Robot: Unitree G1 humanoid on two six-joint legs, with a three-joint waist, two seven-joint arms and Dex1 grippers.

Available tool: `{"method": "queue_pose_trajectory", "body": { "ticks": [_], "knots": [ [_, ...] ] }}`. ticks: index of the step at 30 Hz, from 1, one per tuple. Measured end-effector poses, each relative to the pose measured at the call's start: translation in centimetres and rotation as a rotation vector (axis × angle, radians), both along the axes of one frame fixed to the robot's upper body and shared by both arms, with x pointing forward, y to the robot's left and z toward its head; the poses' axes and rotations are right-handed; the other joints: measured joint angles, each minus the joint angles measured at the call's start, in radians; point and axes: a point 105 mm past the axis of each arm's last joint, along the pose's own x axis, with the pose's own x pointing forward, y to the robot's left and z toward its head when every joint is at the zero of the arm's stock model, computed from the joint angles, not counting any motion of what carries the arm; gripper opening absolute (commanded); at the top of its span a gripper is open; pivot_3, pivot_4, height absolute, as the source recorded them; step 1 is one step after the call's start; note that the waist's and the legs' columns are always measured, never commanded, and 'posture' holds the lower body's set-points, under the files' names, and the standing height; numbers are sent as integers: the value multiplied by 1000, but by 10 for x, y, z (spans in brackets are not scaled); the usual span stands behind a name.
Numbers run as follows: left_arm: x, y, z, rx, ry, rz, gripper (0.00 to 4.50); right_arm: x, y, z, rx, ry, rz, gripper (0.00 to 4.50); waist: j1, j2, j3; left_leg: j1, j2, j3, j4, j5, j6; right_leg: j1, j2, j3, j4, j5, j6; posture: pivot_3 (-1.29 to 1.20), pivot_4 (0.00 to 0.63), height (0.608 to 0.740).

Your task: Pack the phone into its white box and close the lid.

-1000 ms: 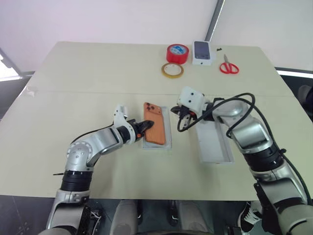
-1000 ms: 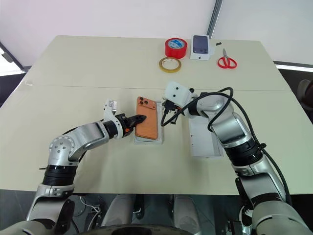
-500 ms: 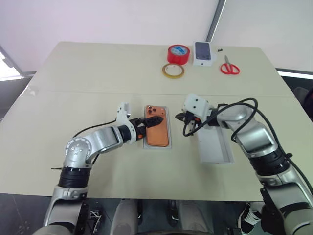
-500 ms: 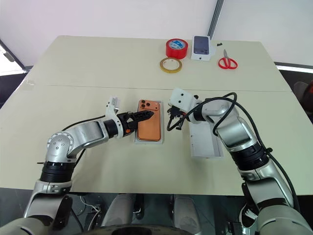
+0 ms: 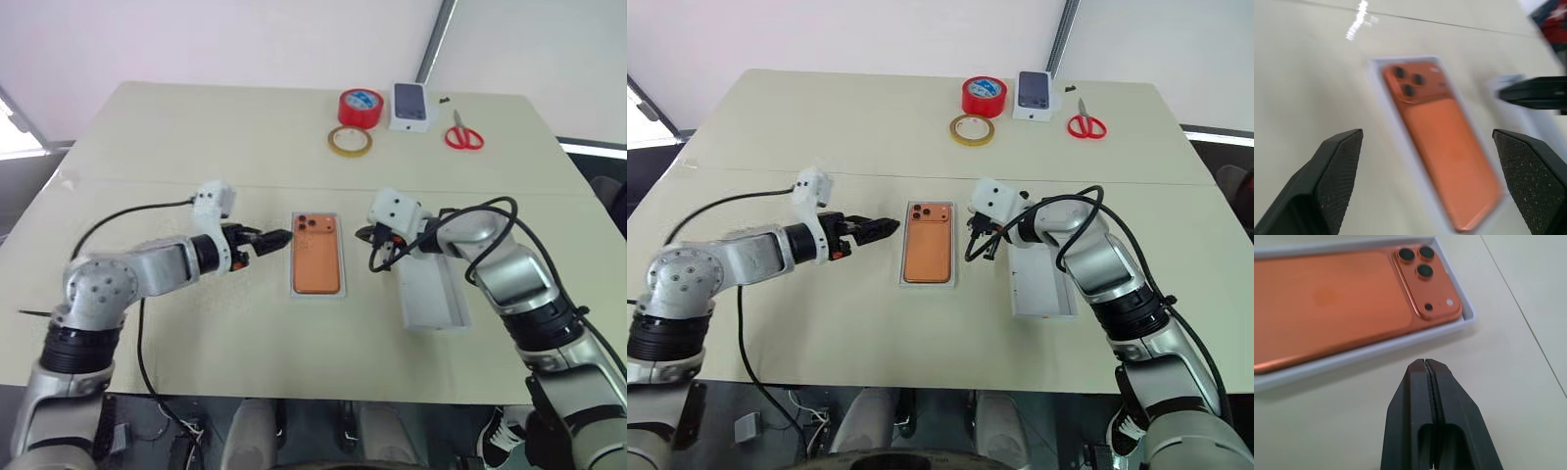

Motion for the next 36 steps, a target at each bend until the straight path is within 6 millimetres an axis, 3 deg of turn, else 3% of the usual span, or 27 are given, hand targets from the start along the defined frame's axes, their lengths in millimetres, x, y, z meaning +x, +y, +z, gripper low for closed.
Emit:
{"method": "queue_pose_trajectory", "body": {
  "ticks": [2, 6, 11, 17, 25, 29, 36],
  "knots": [
    [7, 11, 3, 156, -73, -11, 2190, 1, -3, -2, -40, -8, -1, 0, 0, 1, 0, -1, 0, 1, -1, 0, 0, -1, 0, 0, 0, 0, 0, 0, 150, 740],
    [19, 6, 5, 348, -176, -118, 129, 1, 4, -6, -103, -22, 40, 0, 2, 1, 1, -1, 0, 1, -1, -1, -2, -2, -1, 0, -1, 0, 0, 0, 150, 740],
    [29, -14, -13, 479, -201, -300, 129, -1, 15, -15, -203, -55, 100, 0, 1, 1, 1, -3, 0, 2, -1, 0, 1, -3, 0, 0, -1, 0, 0, 0, 150, 740],
    [18, -48, -45, 539, -167, -525, 129, 7, 24, -23, -258, -87, 119, 0, 1, 1, 1, -4, 0, 2, 1, 0, 1, -3, 5, 0, 1, 0, 1, 0, 150, 740],
    [11, -66, -49, 579, -180, -624, 129, 4, 23, -27, -289, -76, 141, 0, 3, 1, 1, -4, 0, 1, 7, 0, 1, -2, 7, 0, 6, -1, 2, 0, 150, 740],
    [8, -83, -52, 574, -186, -647, 129, -3, 10, -30, -312, -55, 121, 0, 8, 2, 2, -4, 1, -1, 14, -3, 5, 1, 5, 0, 10, -3, 5, 0, 150, 740],
    [-4, -134, -58, 499, -198, -724, 129, -30, -39, -35, -381, 22, 25, 0, 32, 2, 2, -5, -4, 0, 21, -7, 12, 2, -3, 0, 13, -5, 8, 0, 150, 740]
  ]
}}
